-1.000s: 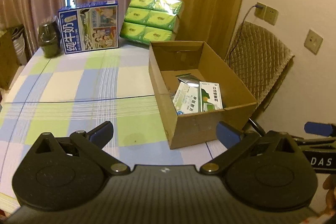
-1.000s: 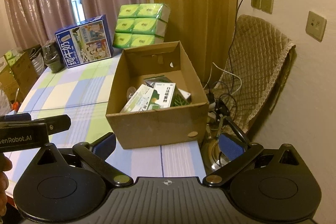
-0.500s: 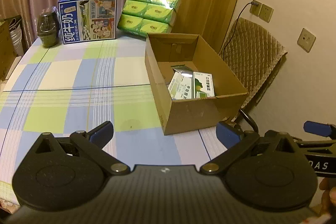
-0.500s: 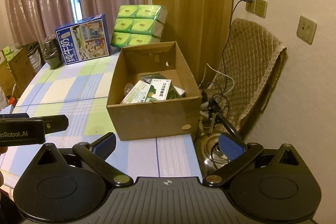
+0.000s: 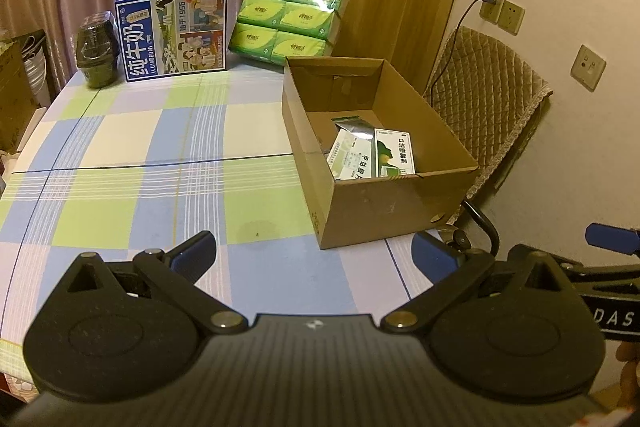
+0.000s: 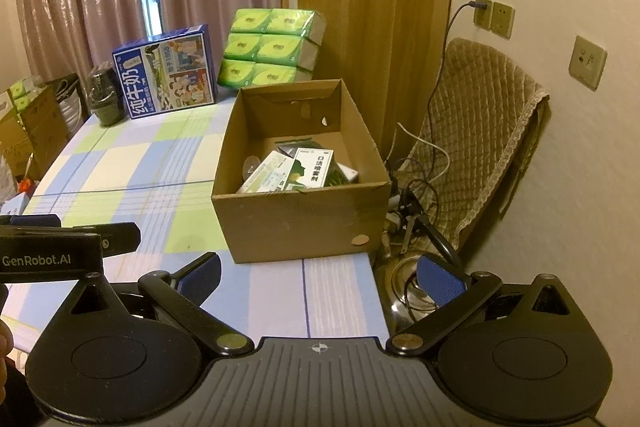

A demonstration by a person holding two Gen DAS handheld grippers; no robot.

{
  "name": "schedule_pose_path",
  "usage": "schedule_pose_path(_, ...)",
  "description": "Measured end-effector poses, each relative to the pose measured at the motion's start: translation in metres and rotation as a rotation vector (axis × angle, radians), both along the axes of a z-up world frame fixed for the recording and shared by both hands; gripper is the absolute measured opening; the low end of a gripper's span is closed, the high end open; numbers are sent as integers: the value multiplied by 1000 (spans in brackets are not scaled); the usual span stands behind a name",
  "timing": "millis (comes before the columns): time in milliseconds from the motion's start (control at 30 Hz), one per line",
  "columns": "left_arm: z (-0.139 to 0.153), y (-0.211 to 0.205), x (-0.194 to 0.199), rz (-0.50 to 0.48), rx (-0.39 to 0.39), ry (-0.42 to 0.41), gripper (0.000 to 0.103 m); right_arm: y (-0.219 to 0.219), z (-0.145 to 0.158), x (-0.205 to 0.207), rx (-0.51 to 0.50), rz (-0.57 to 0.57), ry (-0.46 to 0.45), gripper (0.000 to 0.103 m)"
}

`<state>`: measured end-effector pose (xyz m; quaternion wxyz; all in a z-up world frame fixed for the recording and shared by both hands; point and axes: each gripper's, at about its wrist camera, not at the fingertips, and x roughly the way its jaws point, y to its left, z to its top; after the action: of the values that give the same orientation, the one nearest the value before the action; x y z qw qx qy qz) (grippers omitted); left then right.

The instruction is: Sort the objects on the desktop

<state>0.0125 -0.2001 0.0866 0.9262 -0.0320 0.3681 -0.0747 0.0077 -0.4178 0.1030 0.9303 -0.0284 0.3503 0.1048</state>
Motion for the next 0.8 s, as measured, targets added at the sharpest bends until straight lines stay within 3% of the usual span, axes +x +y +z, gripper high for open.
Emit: schedule_pose_path(800,-3,-2,0,-5,6,14,102,0,2,-3,0,1,-4,101)
